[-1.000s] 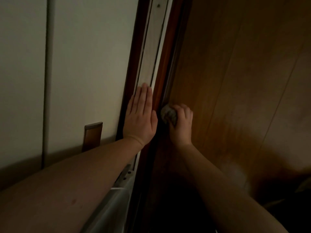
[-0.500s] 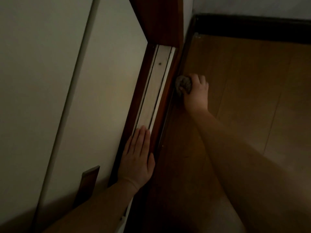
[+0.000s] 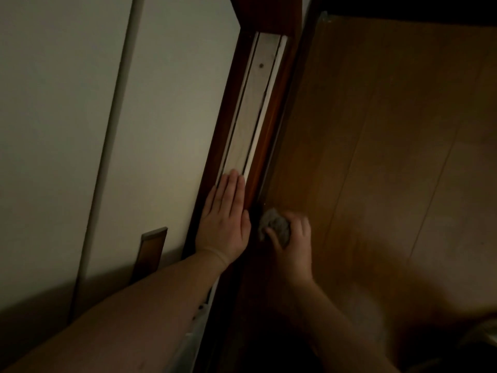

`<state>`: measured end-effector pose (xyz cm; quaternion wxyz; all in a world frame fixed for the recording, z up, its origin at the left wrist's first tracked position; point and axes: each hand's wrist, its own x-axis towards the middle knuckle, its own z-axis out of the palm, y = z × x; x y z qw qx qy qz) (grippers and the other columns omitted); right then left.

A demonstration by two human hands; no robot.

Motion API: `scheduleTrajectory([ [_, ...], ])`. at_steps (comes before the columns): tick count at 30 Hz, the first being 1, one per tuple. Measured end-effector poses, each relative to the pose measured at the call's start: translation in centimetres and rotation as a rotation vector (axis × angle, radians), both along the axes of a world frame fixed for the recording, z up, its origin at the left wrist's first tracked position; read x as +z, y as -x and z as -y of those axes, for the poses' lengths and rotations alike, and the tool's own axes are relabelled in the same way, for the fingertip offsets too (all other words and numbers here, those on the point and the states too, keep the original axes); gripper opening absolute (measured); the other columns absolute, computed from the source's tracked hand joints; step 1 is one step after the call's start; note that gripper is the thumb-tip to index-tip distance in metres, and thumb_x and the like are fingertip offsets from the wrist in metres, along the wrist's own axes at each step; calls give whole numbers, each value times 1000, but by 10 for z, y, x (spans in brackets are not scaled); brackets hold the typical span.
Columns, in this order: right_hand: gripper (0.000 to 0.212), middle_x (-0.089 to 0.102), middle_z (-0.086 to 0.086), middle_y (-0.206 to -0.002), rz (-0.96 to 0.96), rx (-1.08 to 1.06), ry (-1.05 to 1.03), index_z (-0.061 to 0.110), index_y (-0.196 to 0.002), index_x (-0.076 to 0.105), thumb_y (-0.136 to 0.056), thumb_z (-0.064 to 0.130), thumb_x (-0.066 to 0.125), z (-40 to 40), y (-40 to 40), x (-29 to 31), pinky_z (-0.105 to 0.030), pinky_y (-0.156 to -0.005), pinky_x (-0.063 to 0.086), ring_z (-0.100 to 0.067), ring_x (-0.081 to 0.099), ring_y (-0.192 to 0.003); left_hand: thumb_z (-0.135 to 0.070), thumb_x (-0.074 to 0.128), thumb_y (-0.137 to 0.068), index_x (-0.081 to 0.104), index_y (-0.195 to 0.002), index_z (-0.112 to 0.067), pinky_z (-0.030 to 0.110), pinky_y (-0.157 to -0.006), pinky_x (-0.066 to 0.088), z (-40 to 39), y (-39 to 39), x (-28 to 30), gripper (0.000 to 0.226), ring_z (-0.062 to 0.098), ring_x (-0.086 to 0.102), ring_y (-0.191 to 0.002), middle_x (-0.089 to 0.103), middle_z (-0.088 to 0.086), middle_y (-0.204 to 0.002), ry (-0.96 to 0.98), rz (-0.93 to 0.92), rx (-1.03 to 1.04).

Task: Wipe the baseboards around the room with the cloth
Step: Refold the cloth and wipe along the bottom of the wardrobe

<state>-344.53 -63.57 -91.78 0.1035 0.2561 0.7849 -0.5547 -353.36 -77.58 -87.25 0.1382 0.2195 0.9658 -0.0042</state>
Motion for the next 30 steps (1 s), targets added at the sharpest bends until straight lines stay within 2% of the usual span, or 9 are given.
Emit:
scheduleTrajectory([
  [5,61,39,10,-128,-61,117,24,24,-127,48,-79,16,83,49,-64,7,-33,-101,41,-4,35,-120,-33,24,-101,0,-159,-10,43,-125,12,-1,-2,1,67,23,2,-154,0,9,-167,-8,-3,4],
  [9,62,40,7,-128,-88,106,-10,25,-127,48,-77,14,83,53,-50,3,-26,-100,36,-5,33,-120,-34,24,-101,1,-159,-10,43,-125,11,0,-3,1,67,22,2,-155,0,9,-167,-2,-2,3],
  [11,61,40,7,-129,-106,102,-21,25,-127,49,-77,14,82,44,-34,0,-28,-102,37,-5,32,-121,-34,24,-101,1,-159,-10,43,-124,11,-1,-1,2,67,23,2,-154,1,10,-167,4,-2,0],
  [13,55,40,11,-128,-88,41,-21,25,-126,50,-80,15,79,32,-10,-4,-33,-104,40,-6,33,-123,-34,24,-101,2,-159,-9,43,-125,11,-1,-1,3,67,23,1,-154,2,10,-167,8,1,-1],
  [17,43,30,26,-120,-74,-61,-23,35,-124,46,-85,32,65,-3,67,-12,-34,-107,40,-5,34,-124,-33,28,-100,5,-159,-9,42,-124,11,0,-1,2,68,24,3,-154,3,10,-167,-1,-5,7],
  [19,43,37,17,-126,-116,-67,-57,34,-125,47,-86,31,66,-25,105,-17,-35,-107,40,-7,34,-124,-33,28,-100,6,-159,-9,41,-124,10,0,-2,1,68,23,3,-154,2,9,-168,-10,-12,17],
  [23,45,46,-5,-136,-186,-89,-221,21,-132,52,-90,24,68,-68,187,-16,-33,-105,35,-14,35,-122,-31,30,-99,9,-159,-8,41,-124,11,-1,-1,0,67,24,7,-154,7,10,-167,-35,-20,24],
  [26,44,46,-10,-138,-161,-74,-286,17,-136,50,-95,29,63,-99,244,-5,-36,-105,37,-28,42,-127,-32,30,-99,10,-159,-8,40,-124,9,0,-1,-1,67,23,6,-154,7,9,-167,-26,-29,12],
  [30,49,47,-11,-139,-41,-40,-263,15,-138,47,-97,38,59,-137,280,6,-38,-103,42,-29,45,-127,-32,29,-99,6,-159,-10,42,-123,12,2,-2,-2,68,23,7,-154,8,10,-167,-47,-36,2],
])
